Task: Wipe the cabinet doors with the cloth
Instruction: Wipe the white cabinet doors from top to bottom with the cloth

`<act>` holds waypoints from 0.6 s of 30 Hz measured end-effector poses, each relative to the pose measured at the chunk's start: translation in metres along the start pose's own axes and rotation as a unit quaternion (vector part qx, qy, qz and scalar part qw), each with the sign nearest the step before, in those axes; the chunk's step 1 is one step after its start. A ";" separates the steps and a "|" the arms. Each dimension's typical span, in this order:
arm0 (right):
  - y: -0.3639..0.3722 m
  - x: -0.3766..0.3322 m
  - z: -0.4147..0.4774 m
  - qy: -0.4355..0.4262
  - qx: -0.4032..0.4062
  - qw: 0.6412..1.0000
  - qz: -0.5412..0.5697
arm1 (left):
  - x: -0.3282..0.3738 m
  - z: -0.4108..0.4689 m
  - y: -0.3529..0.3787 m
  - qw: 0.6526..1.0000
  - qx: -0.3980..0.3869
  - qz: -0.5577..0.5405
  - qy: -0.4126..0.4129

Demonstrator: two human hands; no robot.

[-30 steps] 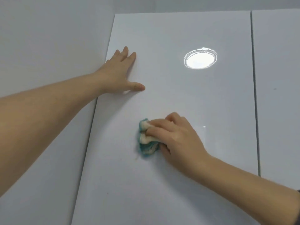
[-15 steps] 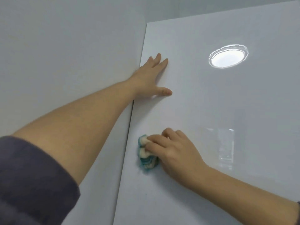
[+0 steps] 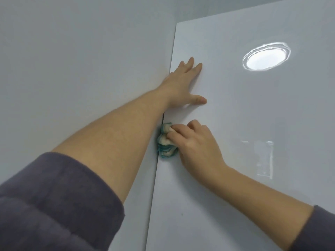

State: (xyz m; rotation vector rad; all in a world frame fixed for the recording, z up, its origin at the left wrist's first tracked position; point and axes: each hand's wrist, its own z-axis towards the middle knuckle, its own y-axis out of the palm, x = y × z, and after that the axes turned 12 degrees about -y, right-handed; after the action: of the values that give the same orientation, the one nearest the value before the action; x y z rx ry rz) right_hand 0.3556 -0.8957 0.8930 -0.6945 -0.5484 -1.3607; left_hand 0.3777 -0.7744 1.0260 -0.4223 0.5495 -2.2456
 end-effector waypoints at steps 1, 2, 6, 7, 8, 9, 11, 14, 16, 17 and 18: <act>0.001 -0.013 -0.012 -0.018 -0.002 1.000 0.012 | 0.000 -0.001 0.000 1.000 -0.002 -0.002 0.000; 0.003 -0.030 -0.032 -0.057 -0.021 0.998 0.026 | 0.000 -0.001 0.000 1.000 -0.005 -0.004 0.000; -0.018 -0.040 -0.080 -0.175 -0.095 0.979 0.044 | 0.000 -0.002 0.000 1.000 -0.005 -0.003 -0.002; -0.024 -0.025 -0.074 -0.155 -0.091 0.983 0.031 | 0.000 -0.001 0.000 1.000 -0.005 -0.001 -0.003; -0.028 -0.008 -0.065 -0.119 -0.076 0.990 0.018 | 0.000 -0.001 -0.001 1.000 -0.006 0.000 -0.003; -0.032 0.007 -0.058 -0.075 -0.052 0.996 0.007 | 0.000 -0.001 0.000 1.000 -0.007 0.001 -0.004; -0.039 0.013 -0.062 -0.014 -0.016 1.000 0.015 | 0.000 -0.001 0.000 1.000 -0.007 -0.002 -0.005; -0.049 -0.016 -0.111 -0.081 -0.048 0.995 0.021 | 0.001 -0.003 0.000 1.000 -0.007 -0.008 -0.010; -0.062 -0.011 -0.128 -0.124 -0.084 0.989 0.020 | 0.000 -0.004 0.000 1.000 -0.008 -0.012 -0.016; -0.069 0.003 -0.127 -0.116 -0.089 0.989 0.016 | 0.001 -0.005 0.000 1.000 -0.007 -0.015 -0.018; -0.073 0.019 -0.123 -0.089 -0.079 0.993 0.013 | 0.002 -0.006 0.001 1.000 -0.002 -0.018 -0.022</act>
State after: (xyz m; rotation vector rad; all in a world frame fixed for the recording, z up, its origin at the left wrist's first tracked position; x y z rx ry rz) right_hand 0.2806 -1.0025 0.8317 -0.9556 -0.5738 -1.3352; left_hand 0.3748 -0.7748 1.0205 -0.4873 0.5280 -2.2633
